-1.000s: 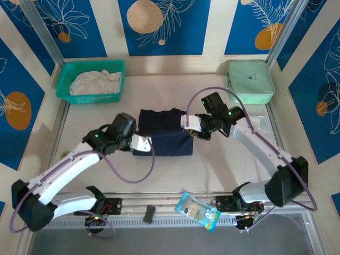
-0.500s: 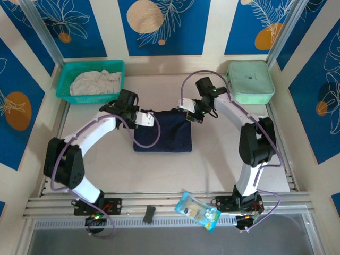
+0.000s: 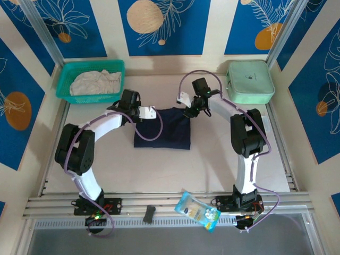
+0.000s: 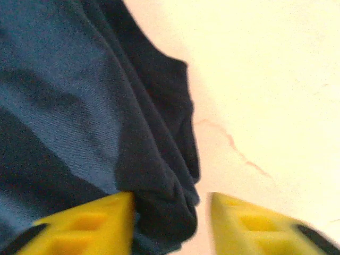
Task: Fold and stack the t-shirts
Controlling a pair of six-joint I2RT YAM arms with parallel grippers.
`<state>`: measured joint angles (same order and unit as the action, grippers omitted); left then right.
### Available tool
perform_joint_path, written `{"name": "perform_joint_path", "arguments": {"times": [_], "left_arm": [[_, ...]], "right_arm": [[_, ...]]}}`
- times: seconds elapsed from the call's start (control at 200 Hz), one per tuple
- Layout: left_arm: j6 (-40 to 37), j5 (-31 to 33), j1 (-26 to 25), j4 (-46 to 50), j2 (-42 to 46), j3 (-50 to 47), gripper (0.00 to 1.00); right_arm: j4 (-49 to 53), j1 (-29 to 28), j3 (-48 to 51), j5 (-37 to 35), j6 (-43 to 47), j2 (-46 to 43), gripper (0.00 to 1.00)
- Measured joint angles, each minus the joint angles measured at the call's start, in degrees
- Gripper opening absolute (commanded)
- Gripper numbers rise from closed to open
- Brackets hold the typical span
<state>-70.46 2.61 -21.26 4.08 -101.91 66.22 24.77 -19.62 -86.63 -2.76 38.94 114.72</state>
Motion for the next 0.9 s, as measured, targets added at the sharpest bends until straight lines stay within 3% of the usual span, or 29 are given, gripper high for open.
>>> {"name": "perform_joint_path", "arguments": {"times": [0.095,0.24,0.465,0.675,0.901], "left_arm": [[2.4,2.9,0.2,-5.5,-0.9,-1.6,0.64],[6.2,8.5,0.4,-13.6,-1.4,-2.8,0.79],[14.5,15.7,1.4,-17.6,0.7,-1.5,0.91],[25.2,17.0,3.1,-11.4,12.6,4.9,1.00],[38.9,17.4,3.2,2.7,25.5,17.6,0.99]], "right_arm": [[-3.6,0.3,0.2,-0.3,-4.0,0.0,0.59],[-7.8,1.0,0.2,-0.3,-12.3,-0.4,0.62],[-5.5,2.7,-1.6,-0.4,-25.7,-7.4,0.58],[6.7,5.4,-15.6,-1.5,-39.6,-16.2,0.58],[19.1,6.1,-17.2,-2.4,-47.9,-29.9,0.58]]}}
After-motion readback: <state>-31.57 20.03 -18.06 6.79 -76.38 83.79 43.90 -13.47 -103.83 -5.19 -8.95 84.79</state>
